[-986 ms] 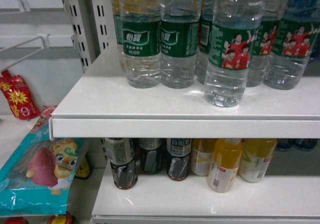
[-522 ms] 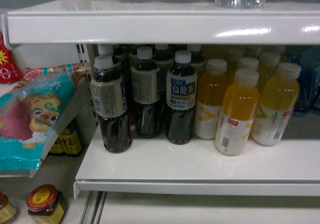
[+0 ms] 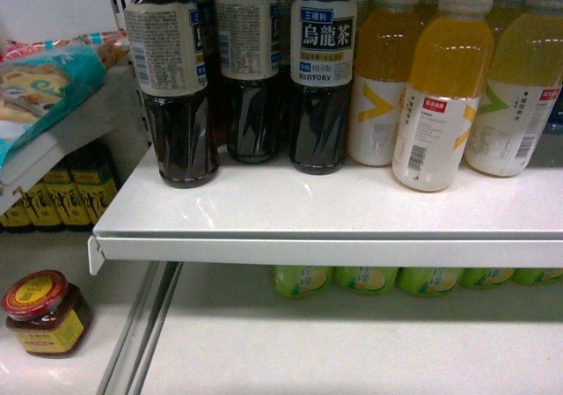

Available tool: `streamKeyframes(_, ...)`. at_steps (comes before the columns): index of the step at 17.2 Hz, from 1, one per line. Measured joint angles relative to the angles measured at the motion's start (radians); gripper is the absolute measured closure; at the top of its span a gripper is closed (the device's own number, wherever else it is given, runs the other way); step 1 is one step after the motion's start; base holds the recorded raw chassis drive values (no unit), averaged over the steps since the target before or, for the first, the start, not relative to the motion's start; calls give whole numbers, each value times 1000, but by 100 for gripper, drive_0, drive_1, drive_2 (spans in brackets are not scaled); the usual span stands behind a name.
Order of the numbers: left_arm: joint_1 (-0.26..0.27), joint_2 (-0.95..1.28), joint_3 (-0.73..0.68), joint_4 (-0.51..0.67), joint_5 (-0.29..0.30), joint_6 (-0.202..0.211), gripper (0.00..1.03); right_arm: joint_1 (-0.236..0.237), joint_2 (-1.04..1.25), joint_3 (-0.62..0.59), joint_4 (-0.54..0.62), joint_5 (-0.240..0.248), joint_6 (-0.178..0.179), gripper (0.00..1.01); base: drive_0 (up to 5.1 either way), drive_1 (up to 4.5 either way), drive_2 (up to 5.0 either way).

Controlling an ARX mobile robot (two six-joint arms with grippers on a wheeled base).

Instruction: Move water from second to third shelf

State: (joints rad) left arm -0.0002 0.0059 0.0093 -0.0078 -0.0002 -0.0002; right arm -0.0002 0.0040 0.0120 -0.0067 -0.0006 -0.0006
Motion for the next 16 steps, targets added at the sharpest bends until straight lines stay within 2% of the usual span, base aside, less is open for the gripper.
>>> streamKeyframes(16, 0, 0, 0, 2, 0, 0, 5, 0, 0, 0, 1, 1, 0, 3, 0, 0, 0)
